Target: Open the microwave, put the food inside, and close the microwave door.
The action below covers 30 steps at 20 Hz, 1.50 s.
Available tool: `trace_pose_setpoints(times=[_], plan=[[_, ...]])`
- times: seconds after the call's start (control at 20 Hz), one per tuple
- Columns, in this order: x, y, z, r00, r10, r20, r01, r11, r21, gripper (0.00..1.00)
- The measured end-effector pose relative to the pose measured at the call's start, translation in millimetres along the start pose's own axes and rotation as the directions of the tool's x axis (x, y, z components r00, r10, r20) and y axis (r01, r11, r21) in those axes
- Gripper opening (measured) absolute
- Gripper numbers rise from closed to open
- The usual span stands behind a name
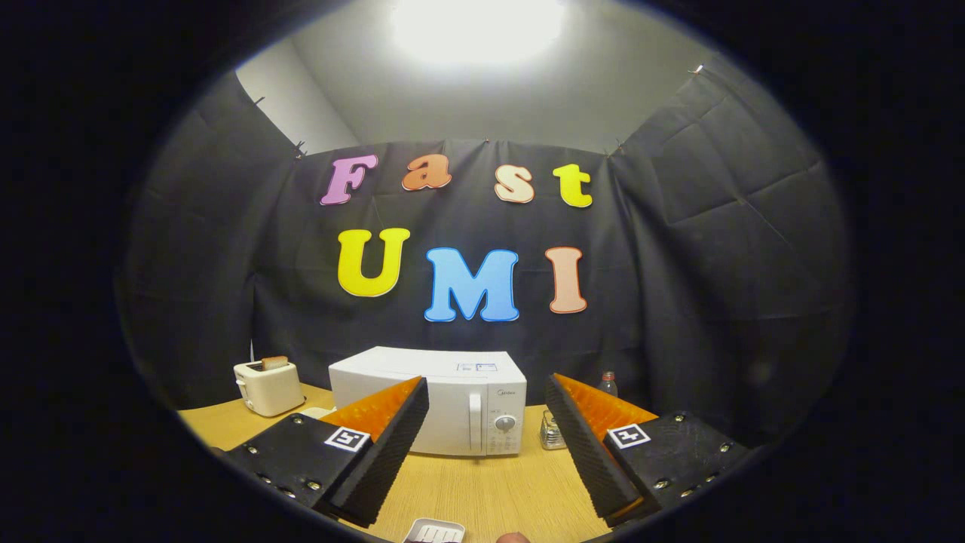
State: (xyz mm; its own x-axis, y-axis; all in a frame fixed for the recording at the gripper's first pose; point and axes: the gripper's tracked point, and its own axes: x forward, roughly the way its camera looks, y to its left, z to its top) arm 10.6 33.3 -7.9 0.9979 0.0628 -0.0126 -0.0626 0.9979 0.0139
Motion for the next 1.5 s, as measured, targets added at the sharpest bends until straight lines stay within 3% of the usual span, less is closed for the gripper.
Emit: trace_pose_setpoints(times=[0.65,1.5], plan=[[74,-1,-13,0.999,0.038,-0.014,-0.038,0.999,-0.011,0.99],[215,-7,-128,0.979,0.107,-0.176,-0.099,0.994,0.054,0.99]])
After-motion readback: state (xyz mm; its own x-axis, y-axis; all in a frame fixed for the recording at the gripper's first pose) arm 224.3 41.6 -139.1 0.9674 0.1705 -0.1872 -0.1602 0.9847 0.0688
